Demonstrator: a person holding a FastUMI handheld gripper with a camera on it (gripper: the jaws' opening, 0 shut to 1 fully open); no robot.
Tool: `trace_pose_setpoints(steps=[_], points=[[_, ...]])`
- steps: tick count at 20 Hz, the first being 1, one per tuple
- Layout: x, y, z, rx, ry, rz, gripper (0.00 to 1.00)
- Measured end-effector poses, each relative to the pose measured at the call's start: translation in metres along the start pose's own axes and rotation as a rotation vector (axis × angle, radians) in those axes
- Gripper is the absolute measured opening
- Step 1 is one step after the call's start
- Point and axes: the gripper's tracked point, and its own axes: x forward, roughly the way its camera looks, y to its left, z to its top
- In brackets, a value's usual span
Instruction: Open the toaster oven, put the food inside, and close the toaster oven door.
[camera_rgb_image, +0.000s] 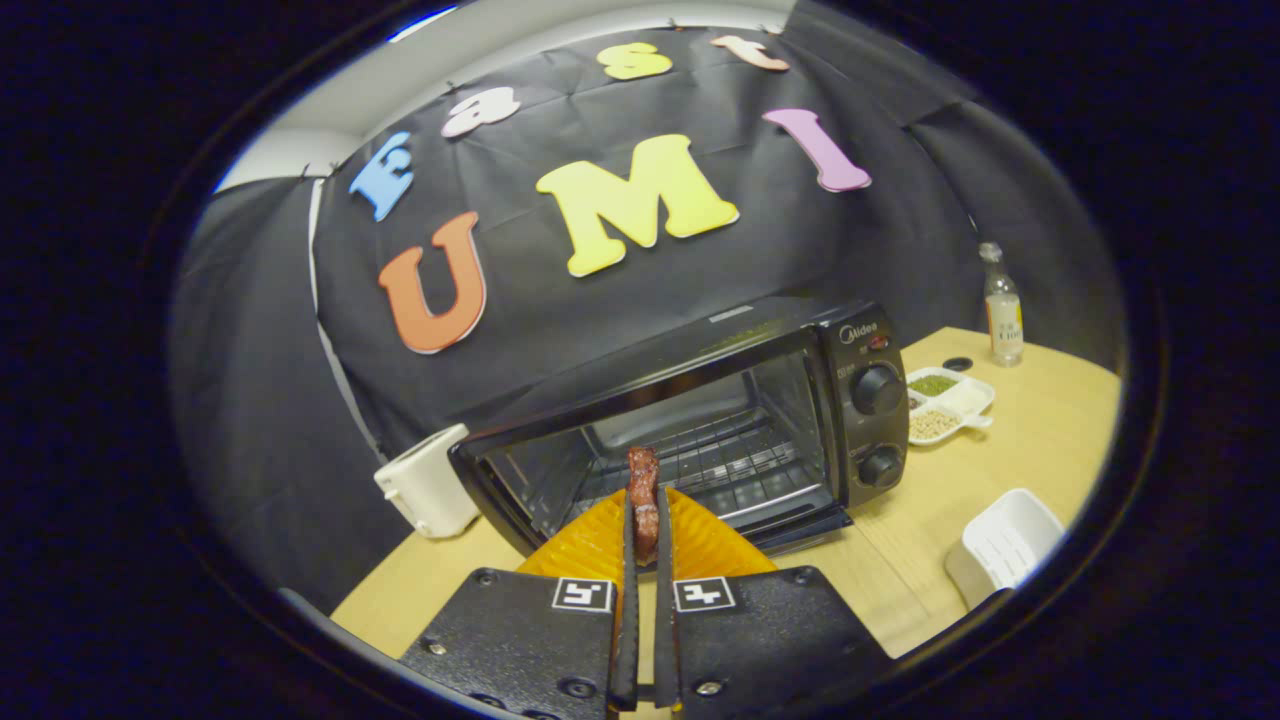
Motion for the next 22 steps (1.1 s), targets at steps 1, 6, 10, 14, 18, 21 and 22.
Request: trace_pose_setpoints(steps=[1, 6, 10, 14, 18, 21, 22], points=[[0.009, -0.003, 0.004, 0.085, -0.023, 0.001, 0.09], [0.056, -0.02, -0.017, 0.394, 0.062, -0.013, 0.09], [0.081, -0.025, -0.018, 0.454, 0.078, 0.007, 0.1], [0.089, -0.022, -0.017, 0.387, 0.076, 0.011, 0.12], [0.091, -0.028, -0.019, 0.308, 0.061, -0.051, 0.2], [0.085, -0.032, -0.01, 0.223, 0.02, -0.103, 0.35], [0.082, -0.031, -0.006, 0.176, 0.004, -0.105, 0.45]])
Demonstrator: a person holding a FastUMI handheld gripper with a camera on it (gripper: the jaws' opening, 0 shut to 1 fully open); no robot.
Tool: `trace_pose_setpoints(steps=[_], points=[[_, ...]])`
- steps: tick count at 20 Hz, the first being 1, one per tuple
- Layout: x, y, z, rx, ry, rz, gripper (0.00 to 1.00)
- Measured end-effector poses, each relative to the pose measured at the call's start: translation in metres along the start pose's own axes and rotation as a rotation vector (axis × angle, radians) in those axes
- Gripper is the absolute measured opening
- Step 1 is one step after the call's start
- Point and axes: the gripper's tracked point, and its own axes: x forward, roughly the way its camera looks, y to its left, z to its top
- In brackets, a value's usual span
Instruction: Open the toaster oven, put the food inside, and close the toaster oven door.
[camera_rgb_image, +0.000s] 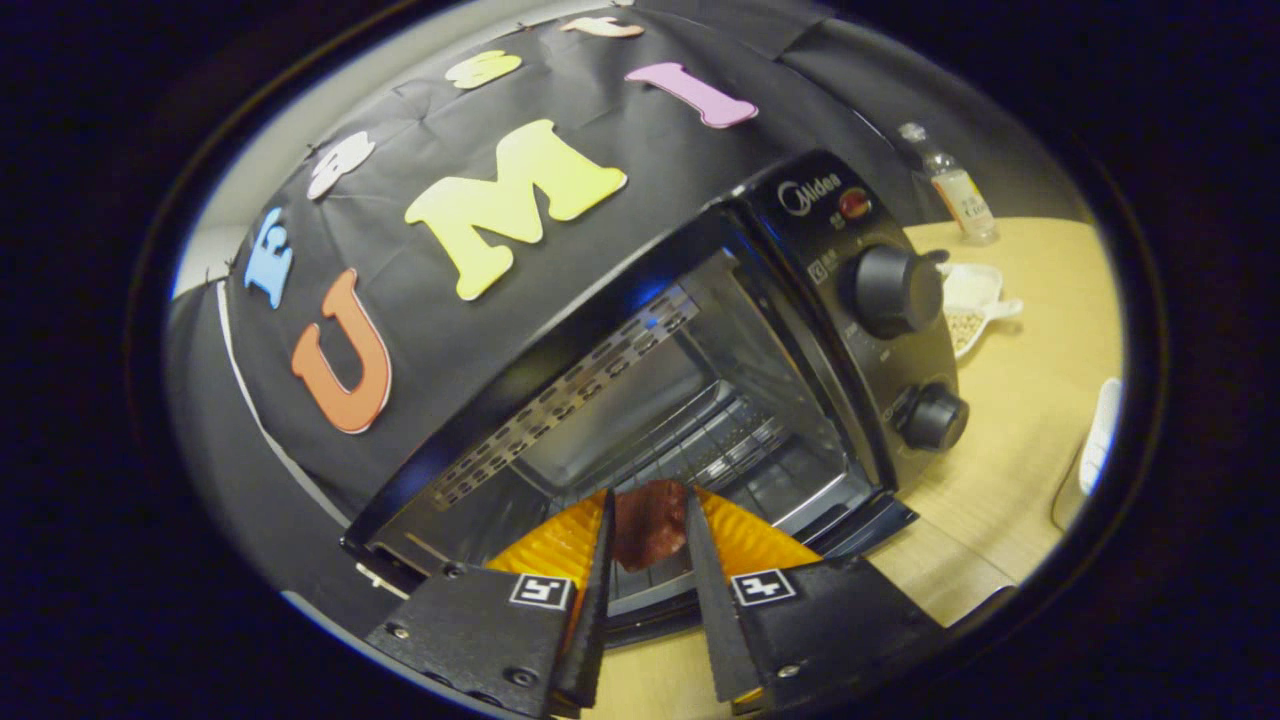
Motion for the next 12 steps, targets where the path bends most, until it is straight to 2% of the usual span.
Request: trace_pose_setpoints(steps=[5, 6, 12], points=[[-0.035, 0.012, 0.001, -0.261, -0.032, -0.018, 0.94], [-0.049, 0.014, -0.001, -0.299, -0.049, -0.012, 0.98], [-0.141, -0.007, -0.039, -0.449, -0.052, -0.044, 0.98]])
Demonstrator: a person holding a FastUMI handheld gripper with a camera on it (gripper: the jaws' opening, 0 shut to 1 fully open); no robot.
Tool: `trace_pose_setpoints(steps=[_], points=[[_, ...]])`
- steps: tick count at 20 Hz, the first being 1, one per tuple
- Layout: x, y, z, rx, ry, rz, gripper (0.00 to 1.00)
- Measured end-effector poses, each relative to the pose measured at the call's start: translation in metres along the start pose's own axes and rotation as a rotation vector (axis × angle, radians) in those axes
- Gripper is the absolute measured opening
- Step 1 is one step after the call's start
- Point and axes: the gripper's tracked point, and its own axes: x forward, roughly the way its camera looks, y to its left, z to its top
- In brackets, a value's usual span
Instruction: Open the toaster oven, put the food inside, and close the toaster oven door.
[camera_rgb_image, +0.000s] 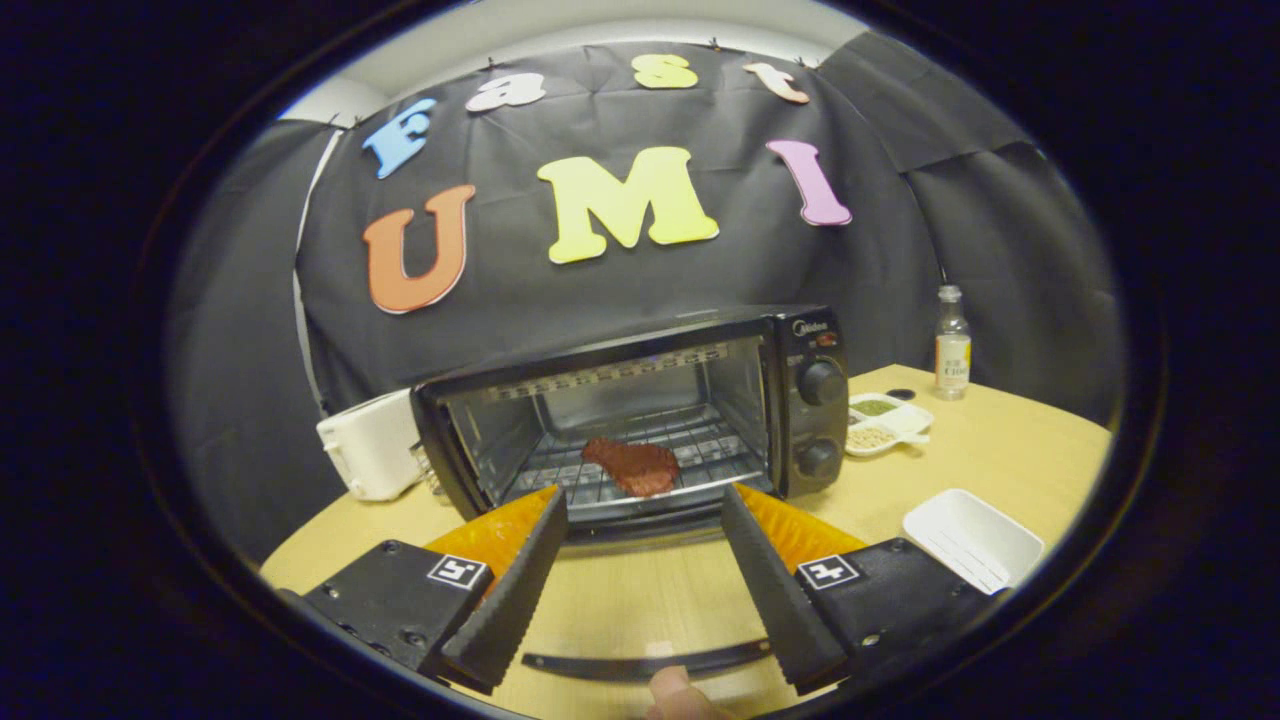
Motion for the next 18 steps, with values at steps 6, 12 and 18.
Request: trace_pose_setpoints(steps=[6, 12, 18], points=[[-0.056, -0.002, -0.065, -0.07, 0.123, 0.037, 1.0], [-0.065, 0.006, -0.097, -0.122, 0.307, 0.007, 1.0], [-0.059, 0.002, -0.113, -0.15, 0.413, -0.047, 1.0]])
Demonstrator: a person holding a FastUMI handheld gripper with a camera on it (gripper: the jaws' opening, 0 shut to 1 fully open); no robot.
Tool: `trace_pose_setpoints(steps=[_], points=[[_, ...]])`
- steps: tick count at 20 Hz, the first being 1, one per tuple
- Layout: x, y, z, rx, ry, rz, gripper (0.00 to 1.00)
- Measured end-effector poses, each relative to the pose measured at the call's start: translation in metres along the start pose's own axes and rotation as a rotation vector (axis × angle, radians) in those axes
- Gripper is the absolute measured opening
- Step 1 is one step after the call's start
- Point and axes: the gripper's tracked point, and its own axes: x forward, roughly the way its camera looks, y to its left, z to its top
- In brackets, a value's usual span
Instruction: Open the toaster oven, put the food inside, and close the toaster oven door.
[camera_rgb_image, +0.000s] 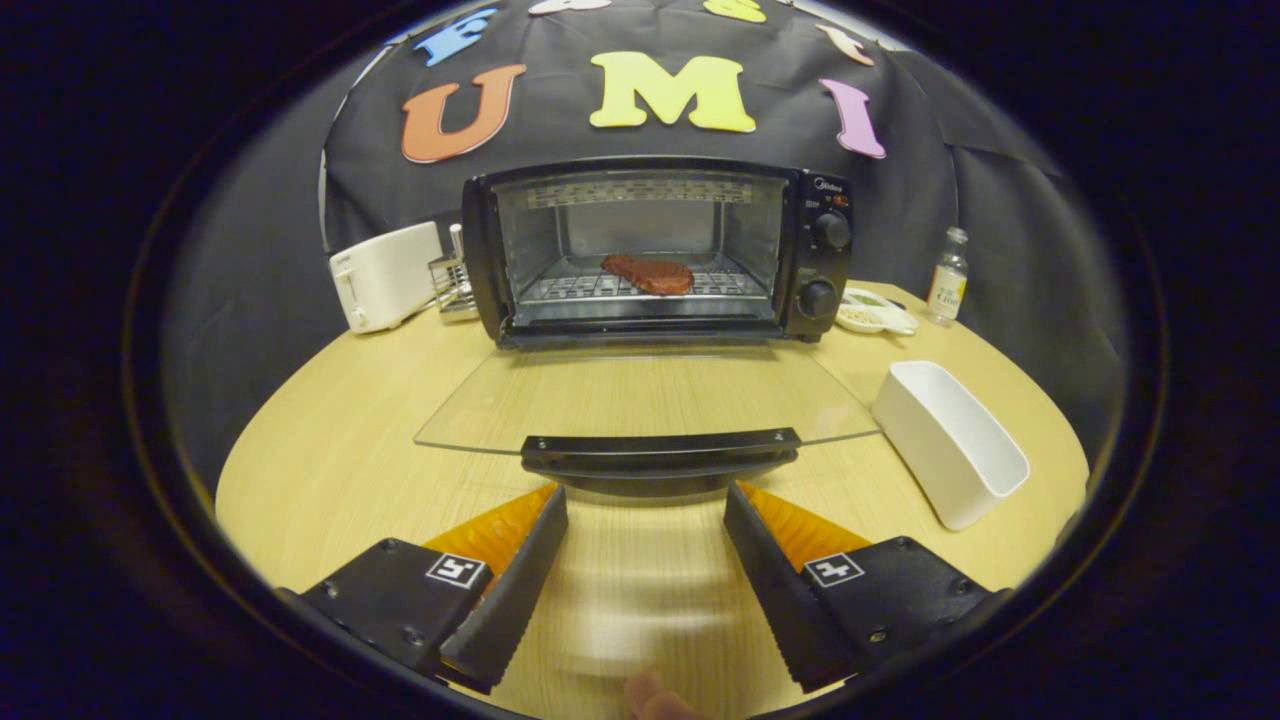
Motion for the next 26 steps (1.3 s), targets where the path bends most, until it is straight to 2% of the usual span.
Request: trace_pose_setpoints(steps=[2, 11, 17, 21, 26], points=[[0.006, -0.003, -0.009, 0.01, 0.06, -0.011, 1.0], [0.022, 0.001, 0.008, 0.045, 0.036, 0.019, 1.0], [0.028, 0.013, 0.024, -0.009, -0.009, 0.035, 1.0], [0.03, 0.023, 0.055, -0.037, -0.075, 0.057, 1.0], [0.031, 0.023, 0.115, -0.048, -0.172, 0.038, 1.0]])
